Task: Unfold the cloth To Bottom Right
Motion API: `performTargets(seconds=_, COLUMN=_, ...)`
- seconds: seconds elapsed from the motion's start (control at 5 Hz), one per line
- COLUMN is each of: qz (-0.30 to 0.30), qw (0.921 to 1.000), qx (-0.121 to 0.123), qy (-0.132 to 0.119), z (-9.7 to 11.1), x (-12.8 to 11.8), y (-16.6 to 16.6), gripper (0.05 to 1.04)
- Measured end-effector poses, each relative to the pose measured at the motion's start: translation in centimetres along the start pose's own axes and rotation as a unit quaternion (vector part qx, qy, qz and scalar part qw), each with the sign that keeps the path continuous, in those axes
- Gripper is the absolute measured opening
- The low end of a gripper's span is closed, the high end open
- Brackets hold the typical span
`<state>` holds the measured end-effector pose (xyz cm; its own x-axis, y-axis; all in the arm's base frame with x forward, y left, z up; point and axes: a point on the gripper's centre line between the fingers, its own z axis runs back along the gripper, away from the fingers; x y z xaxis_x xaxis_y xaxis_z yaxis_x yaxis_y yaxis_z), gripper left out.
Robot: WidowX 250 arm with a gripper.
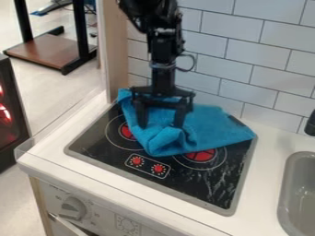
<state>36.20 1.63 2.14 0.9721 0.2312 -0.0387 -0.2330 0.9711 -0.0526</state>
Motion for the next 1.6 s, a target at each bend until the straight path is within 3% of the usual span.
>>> performTargets(seconds=0.2, qz=0.012, qw=0.9999, qx=-0.004, qy=-0.01, z=-1.5, x=0.6, y=0.0, gripper=0.999)
performTargets(seconds=0.6, qz=0.02, qw=0.9992, qx=-0.019, qy=-0.027, z=-2.1, x=0.2, y=-0.3, gripper=0.999)
performTargets(seconds=1.6, qz=-0.04, qw=0.9985, qx=-0.036, qy=-0.012, z=-2.9, x=-3.2, y=-4.1, gripper=0.999)
